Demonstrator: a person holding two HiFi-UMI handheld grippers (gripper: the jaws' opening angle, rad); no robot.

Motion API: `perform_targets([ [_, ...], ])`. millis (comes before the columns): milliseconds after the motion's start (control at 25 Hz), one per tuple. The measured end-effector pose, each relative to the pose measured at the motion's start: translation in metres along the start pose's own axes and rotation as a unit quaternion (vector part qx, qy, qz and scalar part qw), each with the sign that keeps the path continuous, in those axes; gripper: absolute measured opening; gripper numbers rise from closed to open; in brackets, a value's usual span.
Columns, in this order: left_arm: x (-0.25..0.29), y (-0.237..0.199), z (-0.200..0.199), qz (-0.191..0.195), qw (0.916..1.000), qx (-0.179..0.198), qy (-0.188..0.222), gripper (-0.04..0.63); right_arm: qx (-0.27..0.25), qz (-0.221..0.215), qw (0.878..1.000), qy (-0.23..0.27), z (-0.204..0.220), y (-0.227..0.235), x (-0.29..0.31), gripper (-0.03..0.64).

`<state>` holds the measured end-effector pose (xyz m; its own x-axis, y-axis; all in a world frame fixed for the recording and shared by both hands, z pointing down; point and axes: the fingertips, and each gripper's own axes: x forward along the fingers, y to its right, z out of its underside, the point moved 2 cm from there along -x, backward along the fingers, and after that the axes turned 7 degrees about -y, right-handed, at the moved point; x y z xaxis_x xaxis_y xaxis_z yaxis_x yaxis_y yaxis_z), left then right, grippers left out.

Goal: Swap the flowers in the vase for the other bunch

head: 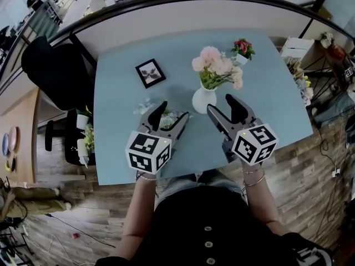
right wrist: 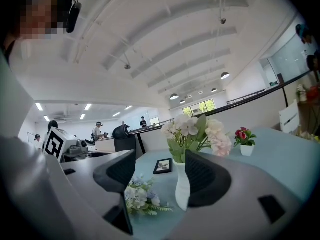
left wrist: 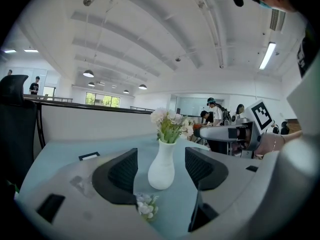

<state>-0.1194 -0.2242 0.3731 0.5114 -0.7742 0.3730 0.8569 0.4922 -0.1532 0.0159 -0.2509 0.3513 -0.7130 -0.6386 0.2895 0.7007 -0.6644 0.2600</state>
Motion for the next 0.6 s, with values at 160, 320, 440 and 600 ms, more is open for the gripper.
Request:
perform_targets([
  [160,0.007,0.0,-0.001,0.0,1.0,-0.002,-0.003,0.281,0.01,-0.003,1.0,-0.006,0.003,0.007,0.006,0.299],
  [320,0.014,-0.001,0.003,0.002,0.9999,-0.003,-0.012,0.281,0.006,0.0,1.0,-0.018,0.008,0.015,0.012,0.299],
  [440,0.017,-0.005,0.008,0.003,0.9998,-0.01,-0.018,0.281,0.011,0.001,1.0,-0.025,0.012,0.021,0.017,0.299],
  [600,0.021,-0.011,0.013,-0.002,0.9995,-0.015,-0.028,0.281,0.018,0.004,0.999,-0.03,0.015,0.029,0.027,0.299],
])
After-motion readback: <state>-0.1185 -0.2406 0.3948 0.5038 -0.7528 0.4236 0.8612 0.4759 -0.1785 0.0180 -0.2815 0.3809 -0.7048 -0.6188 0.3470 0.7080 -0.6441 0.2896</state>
